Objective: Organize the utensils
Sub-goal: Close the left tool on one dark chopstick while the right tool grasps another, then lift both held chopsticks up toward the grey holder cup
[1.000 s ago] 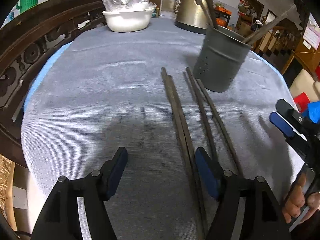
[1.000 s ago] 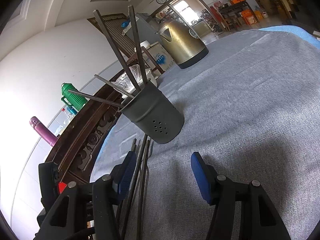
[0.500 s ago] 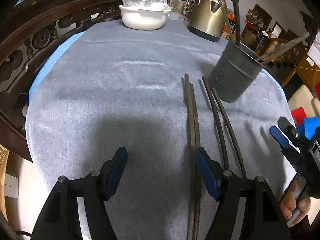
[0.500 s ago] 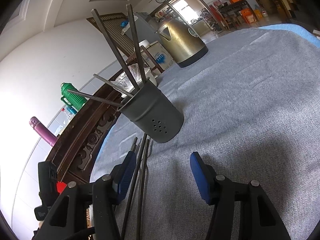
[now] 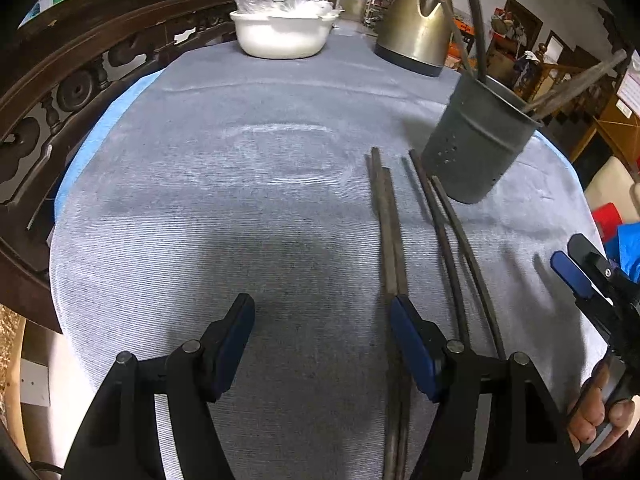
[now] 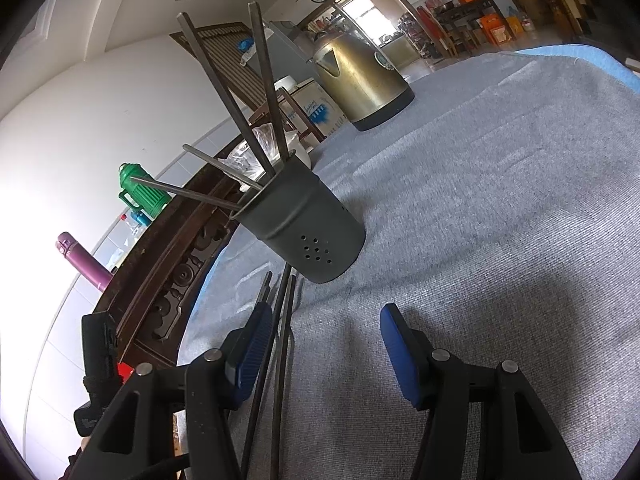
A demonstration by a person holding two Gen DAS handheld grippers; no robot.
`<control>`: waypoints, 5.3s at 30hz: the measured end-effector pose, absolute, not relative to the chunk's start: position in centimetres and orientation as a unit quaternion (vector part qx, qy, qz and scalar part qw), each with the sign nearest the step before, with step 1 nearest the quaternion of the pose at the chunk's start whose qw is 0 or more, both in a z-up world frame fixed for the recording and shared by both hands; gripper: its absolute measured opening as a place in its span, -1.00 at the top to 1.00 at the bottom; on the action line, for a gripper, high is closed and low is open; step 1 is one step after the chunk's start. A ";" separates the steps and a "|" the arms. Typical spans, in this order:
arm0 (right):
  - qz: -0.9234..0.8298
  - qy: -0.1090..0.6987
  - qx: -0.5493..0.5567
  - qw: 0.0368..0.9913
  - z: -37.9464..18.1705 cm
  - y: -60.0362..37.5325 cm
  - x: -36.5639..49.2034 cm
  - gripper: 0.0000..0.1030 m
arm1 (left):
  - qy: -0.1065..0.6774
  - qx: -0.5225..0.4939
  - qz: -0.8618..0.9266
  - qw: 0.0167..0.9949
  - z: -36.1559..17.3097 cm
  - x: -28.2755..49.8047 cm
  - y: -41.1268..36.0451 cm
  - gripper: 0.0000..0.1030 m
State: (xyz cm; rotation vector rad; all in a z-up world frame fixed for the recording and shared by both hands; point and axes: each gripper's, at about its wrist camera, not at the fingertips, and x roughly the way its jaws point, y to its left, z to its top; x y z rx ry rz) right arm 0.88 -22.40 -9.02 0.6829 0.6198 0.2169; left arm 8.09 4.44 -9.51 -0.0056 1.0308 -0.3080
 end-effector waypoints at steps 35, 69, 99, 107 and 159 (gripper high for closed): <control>0.103 0.302 0.331 0.888 -9.2 -22.4 0.9 -0.15 | 0.482 0.039 -0.155 0.861 -10.1 9.1 3.0 -0.05; 0.087 0.505 0.154 0.845 -8.4 -12.1 7.3 0.84 | 0.557 -0.060 -0.217 0.800 -10.1 11.3 5.0 0.85; 0.056 0.552 0.132 0.821 -8.7 -13.8 10.8 0.80 | 0.576 -0.015 -0.201 0.792 -8.2 13.9 1.8 0.56; 0.085 0.507 0.139 0.846 -6.0 -14.8 9.4 0.88 | 0.547 -0.045 -0.216 0.807 -6.7 14.1 2.1 0.87; 0.132 0.234 0.175 0.947 8.2 -17.3 0.7 0.88 | 0.294 -0.006 -0.195 0.936 8.2 6.2 1.7 0.89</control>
